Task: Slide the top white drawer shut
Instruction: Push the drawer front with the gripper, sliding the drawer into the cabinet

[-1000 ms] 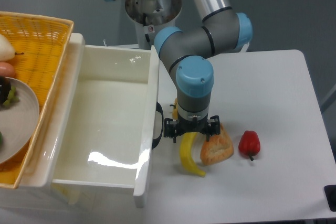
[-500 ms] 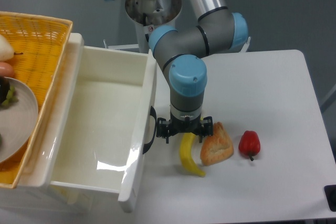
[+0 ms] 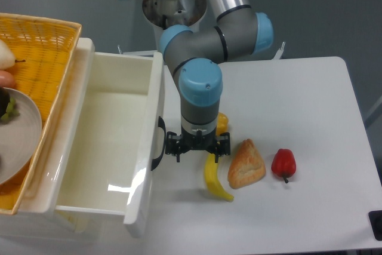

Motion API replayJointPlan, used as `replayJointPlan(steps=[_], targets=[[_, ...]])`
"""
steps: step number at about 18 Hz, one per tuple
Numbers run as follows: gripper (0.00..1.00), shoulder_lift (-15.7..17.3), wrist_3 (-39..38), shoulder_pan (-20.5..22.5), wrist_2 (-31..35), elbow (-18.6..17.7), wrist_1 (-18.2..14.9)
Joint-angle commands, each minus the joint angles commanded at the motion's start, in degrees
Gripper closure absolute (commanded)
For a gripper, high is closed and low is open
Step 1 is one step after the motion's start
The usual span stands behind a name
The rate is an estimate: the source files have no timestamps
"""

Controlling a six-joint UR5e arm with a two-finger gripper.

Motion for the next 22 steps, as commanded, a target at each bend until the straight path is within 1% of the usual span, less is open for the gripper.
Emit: replayJointPlan(steps=[6,17,22], targets=[[0.0,0.18,-0.09,-1.32,0.0,-0.44,0.0],[0.0,1.84,-0.44,-3.6,-0.44,-1.14,-0.09],[0.0,2.11,-0.53,-5.45,-0.26,-1.85,0.0]])
